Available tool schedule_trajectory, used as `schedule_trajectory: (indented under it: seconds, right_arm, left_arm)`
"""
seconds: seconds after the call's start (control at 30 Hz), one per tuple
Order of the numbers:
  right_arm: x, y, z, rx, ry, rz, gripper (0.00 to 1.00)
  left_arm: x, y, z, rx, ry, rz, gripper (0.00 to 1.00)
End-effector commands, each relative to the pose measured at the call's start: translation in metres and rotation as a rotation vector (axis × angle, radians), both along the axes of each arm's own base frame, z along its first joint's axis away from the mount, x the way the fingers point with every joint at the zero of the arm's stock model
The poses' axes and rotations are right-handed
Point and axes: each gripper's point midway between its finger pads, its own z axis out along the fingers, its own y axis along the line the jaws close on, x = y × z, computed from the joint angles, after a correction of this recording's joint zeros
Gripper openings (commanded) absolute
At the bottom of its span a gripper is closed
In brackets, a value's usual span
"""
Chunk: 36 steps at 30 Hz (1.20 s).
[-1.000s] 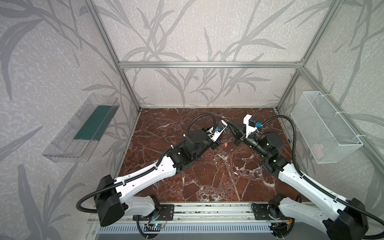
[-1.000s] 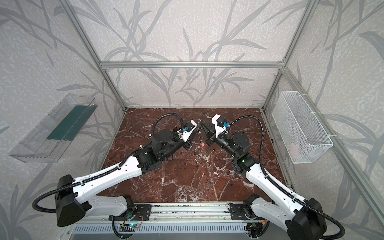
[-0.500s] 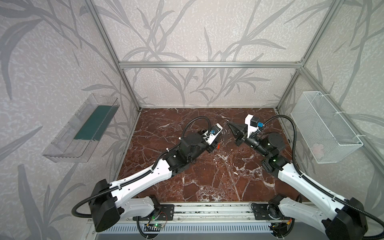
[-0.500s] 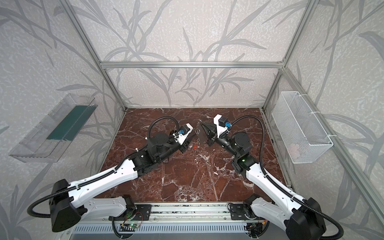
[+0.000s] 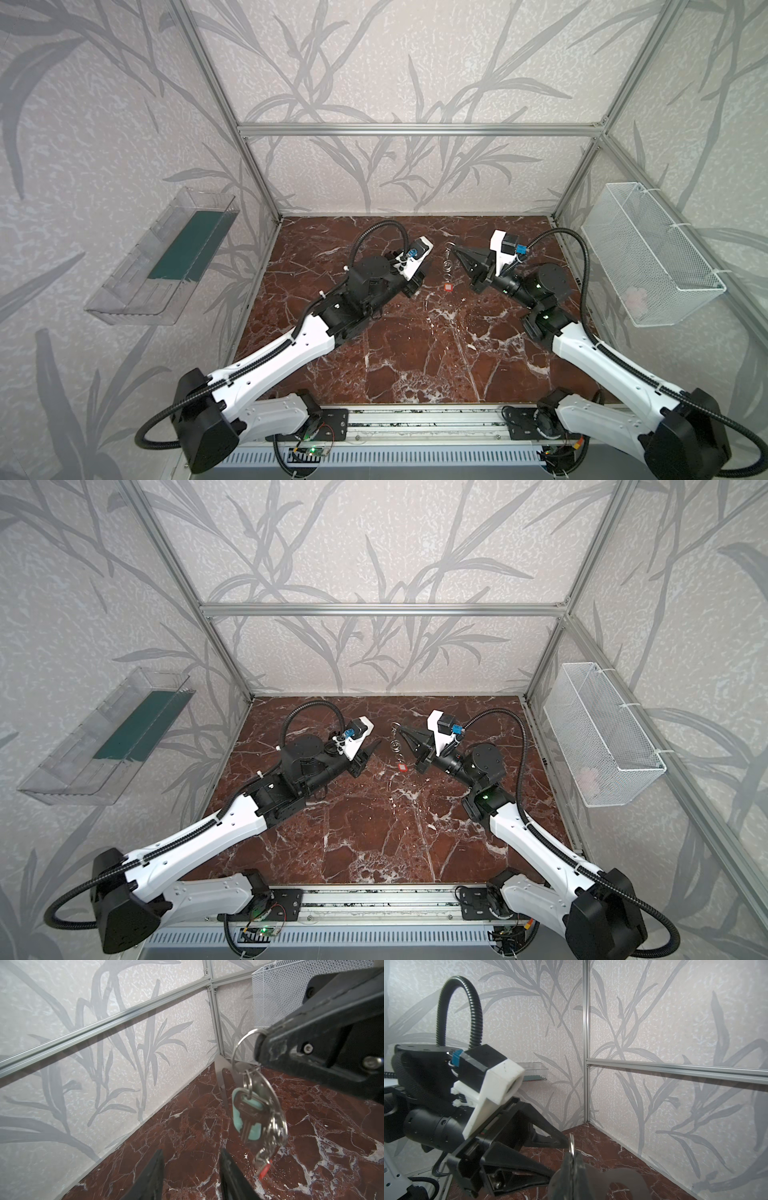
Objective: Put the keys on the keyring
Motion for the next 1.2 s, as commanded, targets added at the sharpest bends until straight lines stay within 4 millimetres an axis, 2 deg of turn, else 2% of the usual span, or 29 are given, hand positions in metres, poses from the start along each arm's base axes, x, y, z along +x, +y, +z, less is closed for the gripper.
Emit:
schedule_trajectory:
  seconds: [0.0, 0.3, 0.67, 0.77, 0.9, 1.1, 1.17]
  right_arm:
    - [-0.009, -0.001, 0.019, 0.043, -0.07, 0.032, 0.0]
    - [-0.009, -0.001, 0.017, 0.047, -0.06, 0.027, 0.0]
    - [-0.008, -0.002, 0.015, 0.056, -0.052, 0.023, 0.0]
    - [-0.009, -0.002, 0.016, 0.06, -0.052, 0.026, 0.0]
    - [-0.008, -0.002, 0.016, 0.06, -0.052, 0.025, 0.0]
    - [-0.009, -0.002, 0.015, 0.062, -0.049, 0.03, 0.0]
    - [-0.008, -0.002, 0.014, 0.061, -0.047, 0.03, 0.0]
  left_arm:
    - [-0.002, -0.013, 0.018, -0.068, 0.001, -0.048, 0.45]
    - [-0.017, -0.034, 0.017, -0.117, 0.027, -0.141, 0.48]
    - [-0.015, -0.041, 0.023, -0.149, 0.018, -0.14, 0.53]
    - [-0.009, -0.039, 0.022, -0.143, 0.015, -0.101, 0.53]
    - [-0.002, -0.032, 0.022, -0.13, 0.0, -0.047, 0.48]
    - [-0.004, -0.031, 0.026, -0.116, -0.03, -0.052, 0.33]
    - [-0.005, -0.031, 0.028, -0.122, -0.037, -0.058, 0.32]
